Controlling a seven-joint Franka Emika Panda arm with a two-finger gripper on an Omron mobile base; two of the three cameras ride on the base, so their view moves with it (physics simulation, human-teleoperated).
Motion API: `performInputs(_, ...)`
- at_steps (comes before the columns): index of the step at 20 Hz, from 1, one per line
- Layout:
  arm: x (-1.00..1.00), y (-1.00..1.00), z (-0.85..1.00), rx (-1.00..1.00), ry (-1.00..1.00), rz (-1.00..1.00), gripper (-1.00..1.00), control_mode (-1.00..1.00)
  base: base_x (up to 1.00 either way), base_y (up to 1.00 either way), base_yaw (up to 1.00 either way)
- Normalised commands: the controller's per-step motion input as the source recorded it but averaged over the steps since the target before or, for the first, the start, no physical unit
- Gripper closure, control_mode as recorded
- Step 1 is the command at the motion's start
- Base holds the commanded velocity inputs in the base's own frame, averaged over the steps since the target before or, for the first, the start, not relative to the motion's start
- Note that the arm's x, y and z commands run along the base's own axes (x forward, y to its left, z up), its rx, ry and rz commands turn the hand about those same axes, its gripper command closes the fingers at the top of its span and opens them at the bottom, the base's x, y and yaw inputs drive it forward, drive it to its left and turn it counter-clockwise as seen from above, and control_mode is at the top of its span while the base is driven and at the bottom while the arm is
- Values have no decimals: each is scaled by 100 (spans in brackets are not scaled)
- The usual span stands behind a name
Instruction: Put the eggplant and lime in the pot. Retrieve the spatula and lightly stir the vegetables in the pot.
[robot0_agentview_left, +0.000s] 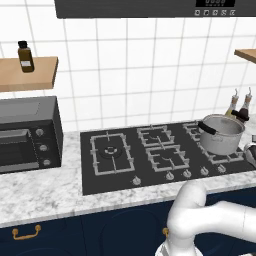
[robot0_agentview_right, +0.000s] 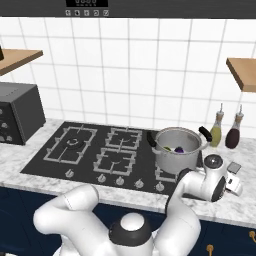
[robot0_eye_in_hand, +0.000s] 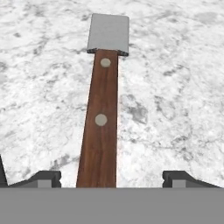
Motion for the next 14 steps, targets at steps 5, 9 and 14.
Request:
performInputs(5,6,-8,-7,0,0,0,100,-100,0,0,0)
performInputs(9,0,0,0,0,0,0,100,-100,0,0,0)
performInputs(14,0,0,0,0,0,0,100,-100,0,0,0)
